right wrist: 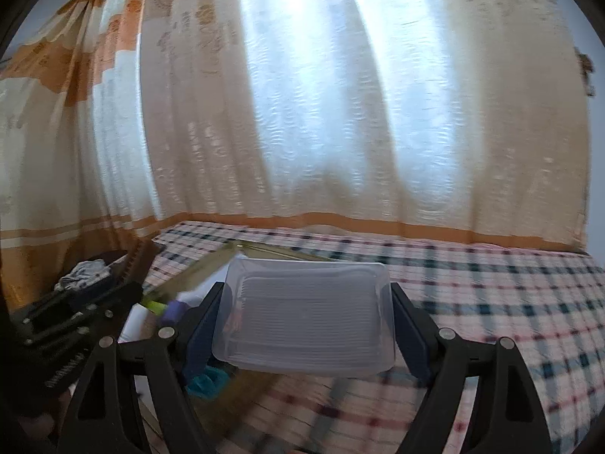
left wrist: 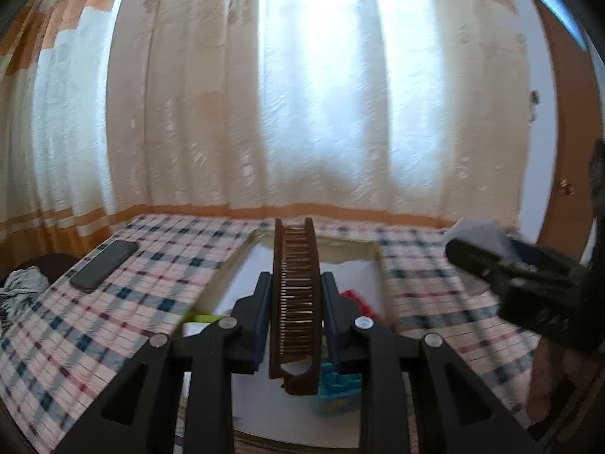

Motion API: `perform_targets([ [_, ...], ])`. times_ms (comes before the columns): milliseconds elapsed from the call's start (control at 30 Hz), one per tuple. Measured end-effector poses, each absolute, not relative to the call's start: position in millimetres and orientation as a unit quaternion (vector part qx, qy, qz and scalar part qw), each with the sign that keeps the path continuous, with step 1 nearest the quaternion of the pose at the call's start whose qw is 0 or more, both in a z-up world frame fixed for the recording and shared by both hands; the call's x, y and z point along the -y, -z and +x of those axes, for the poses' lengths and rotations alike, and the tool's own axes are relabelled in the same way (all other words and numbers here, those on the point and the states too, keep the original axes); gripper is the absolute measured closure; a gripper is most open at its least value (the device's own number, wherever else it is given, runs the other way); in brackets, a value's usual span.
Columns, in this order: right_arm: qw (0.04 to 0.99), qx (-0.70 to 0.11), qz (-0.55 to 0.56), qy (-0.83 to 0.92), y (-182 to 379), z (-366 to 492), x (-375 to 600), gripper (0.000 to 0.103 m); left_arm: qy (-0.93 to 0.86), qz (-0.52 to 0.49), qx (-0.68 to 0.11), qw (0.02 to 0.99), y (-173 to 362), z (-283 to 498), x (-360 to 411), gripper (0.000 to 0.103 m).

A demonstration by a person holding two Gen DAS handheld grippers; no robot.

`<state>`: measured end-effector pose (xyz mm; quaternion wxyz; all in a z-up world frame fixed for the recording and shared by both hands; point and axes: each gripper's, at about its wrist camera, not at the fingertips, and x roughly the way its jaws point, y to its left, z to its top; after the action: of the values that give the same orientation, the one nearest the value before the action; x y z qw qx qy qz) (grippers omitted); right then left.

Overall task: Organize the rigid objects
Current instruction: 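Lower the brown comb and clear box into the tin and open both grippers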

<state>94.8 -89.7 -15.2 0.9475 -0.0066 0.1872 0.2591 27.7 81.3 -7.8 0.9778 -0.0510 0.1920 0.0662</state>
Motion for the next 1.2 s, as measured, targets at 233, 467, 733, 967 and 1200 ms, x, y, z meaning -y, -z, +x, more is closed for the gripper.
perform_targets([
  [233,0.922,-0.24,-0.025,-0.302,26,127,30,0.02,-0.084,-0.067,-0.253,0.961,25,55,-116,0.079],
  [467,0.909,-0.271,-0.044,-0.313,38,148,-1,0.02,-0.074,-0.067,-0.285,0.953,35,71,-121,0.079],
  [733,0.899,-0.285,-0.042,-0.33,44,150,-9,0.012,-0.072,-0.059,-0.294,0.951,38,77,-119,0.068],
  [967,0.907,-0.263,-0.03,-0.328,33,140,3,0.008,-0.086,-0.059,-0.285,0.953,34,66,-119,0.034],
  [1200,0.919,-0.238,-0.025,-0.315,19,118,19,0.007,-0.109,-0.053,-0.258,0.958,14,43,-117,0.0],
])
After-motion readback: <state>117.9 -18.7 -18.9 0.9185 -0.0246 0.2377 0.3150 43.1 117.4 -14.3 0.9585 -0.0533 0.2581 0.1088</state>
